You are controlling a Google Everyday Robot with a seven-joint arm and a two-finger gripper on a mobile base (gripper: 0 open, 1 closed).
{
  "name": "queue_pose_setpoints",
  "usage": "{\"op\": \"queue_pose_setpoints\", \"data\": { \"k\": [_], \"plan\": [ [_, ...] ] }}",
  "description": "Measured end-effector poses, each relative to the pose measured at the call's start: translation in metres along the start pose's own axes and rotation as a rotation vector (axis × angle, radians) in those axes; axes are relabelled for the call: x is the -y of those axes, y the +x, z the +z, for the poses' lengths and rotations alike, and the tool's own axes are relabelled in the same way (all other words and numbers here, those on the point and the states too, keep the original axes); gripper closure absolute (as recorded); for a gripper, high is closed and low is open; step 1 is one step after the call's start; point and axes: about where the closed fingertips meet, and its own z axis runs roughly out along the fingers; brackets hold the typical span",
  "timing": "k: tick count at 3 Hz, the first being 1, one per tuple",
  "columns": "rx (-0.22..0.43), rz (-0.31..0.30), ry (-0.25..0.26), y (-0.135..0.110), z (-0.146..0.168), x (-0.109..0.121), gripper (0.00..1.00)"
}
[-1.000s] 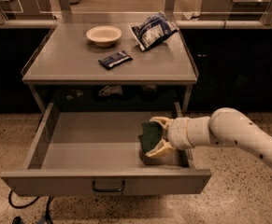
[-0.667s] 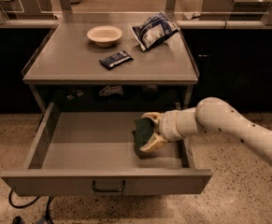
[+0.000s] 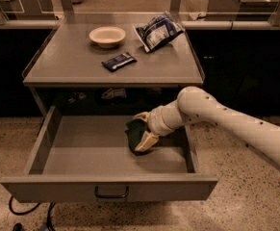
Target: Place sponge into top drawer
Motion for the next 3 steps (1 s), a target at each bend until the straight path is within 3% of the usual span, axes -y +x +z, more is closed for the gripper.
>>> {"op": "queue_pose_setpoints", "data": {
  "k": [1,3],
  "plan": [
    [0.035,0.015,-0.059,0.0043,0.0172,-0.0020,1.00],
    [0.037,0.017,-0.063,0.0050,0.0179,-0.0025,0.58]
  ]
}}
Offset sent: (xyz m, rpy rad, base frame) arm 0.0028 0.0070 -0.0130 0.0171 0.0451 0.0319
